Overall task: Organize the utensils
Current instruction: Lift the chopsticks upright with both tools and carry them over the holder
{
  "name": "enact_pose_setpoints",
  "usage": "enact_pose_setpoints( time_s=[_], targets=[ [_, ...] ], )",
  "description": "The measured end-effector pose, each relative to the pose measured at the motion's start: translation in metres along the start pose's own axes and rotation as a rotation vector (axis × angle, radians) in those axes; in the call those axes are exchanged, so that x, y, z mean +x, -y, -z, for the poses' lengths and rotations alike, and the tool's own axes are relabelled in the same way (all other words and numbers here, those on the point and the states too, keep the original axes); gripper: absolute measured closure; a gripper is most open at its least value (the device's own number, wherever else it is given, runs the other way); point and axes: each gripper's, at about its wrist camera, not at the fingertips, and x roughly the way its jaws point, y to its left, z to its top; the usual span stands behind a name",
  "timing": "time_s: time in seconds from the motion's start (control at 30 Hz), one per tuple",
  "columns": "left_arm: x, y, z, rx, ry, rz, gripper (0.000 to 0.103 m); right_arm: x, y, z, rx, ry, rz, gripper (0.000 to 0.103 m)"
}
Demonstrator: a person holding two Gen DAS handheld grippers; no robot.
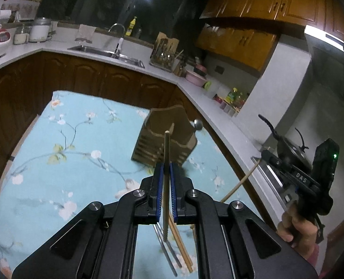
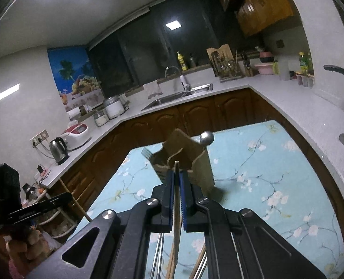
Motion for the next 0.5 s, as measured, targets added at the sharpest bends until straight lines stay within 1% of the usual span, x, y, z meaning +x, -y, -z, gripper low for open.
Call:
enact_pose_setpoints(
  time_s=[0.2,0.33,0.43,0.5],
  targets=[
    [0.007,0.006,-0.037,0.024,0.062,0.006,0.098,0.006,0.001,-0.026,-0.019,0.055,0.014,0.098],
    [0.016,0.017,-0.074,0.050,0.132,0.001,0.098,0.013,-0.002,-0.057,-0.024,0.122,0.023,0.098],
    [0.025,0.026,-0.103,0.067,0.178,-0.006,0.098,0.022,-0.001,-0.082,-0.005,0.163,0.014,0.098],
    [0.033,0.030,-0.122,0.075,0.209,-0.015,0.098,0.030,-0.002,-0.095,-0.009,0.196,0.028,0.098]
  ],
)
